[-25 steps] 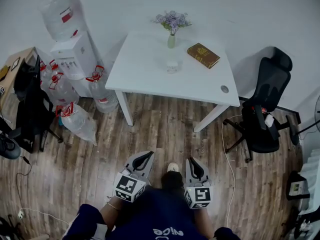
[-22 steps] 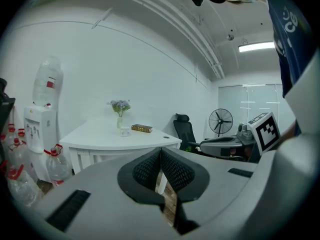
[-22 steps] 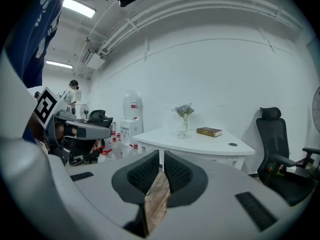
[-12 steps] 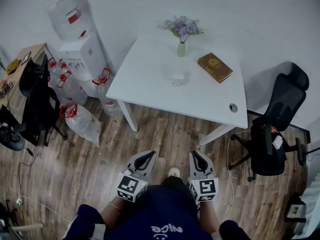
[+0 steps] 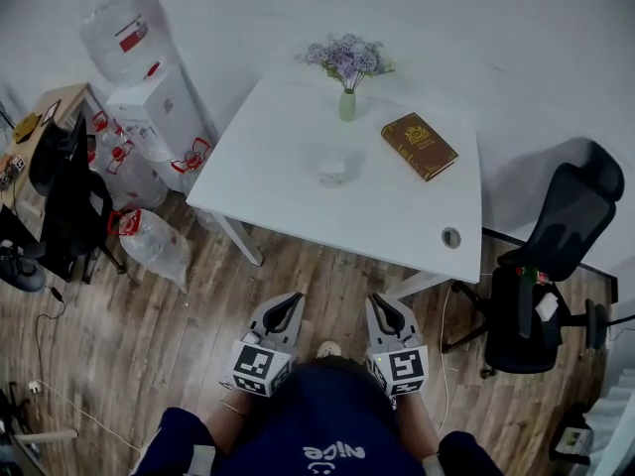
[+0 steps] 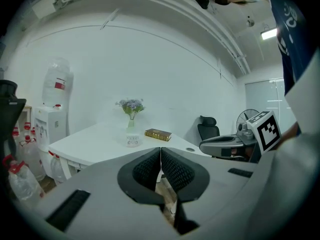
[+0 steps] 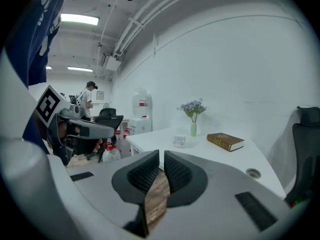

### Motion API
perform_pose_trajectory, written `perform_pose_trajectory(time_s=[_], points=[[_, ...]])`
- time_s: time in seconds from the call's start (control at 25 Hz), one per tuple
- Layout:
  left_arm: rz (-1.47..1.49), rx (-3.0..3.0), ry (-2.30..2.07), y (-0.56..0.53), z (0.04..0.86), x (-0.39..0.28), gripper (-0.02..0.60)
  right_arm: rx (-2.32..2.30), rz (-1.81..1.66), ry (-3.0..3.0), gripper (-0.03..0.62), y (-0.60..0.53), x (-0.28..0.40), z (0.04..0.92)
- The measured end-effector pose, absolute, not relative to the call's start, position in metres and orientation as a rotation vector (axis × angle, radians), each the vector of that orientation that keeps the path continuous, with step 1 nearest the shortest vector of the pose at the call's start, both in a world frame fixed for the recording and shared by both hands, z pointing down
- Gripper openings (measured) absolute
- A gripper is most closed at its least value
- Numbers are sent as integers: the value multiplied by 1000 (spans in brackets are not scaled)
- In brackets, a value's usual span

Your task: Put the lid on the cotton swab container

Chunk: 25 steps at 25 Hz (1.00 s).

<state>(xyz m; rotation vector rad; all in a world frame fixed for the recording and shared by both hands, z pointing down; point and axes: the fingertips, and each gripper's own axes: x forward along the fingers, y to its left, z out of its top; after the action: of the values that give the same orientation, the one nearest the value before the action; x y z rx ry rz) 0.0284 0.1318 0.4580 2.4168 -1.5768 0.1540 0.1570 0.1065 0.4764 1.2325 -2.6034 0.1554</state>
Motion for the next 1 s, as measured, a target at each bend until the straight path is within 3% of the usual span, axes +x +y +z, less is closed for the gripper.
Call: perform_pose_trajectory(time_s=[0.4, 1.0], points=[[174, 2397, -1553, 94, 470, 62, 20, 1166, 274, -2627, 57, 67, 180, 490], [183, 2460, -1417, -46, 482, 10, 20, 1242, 420, -2592, 57, -47, 131, 492]])
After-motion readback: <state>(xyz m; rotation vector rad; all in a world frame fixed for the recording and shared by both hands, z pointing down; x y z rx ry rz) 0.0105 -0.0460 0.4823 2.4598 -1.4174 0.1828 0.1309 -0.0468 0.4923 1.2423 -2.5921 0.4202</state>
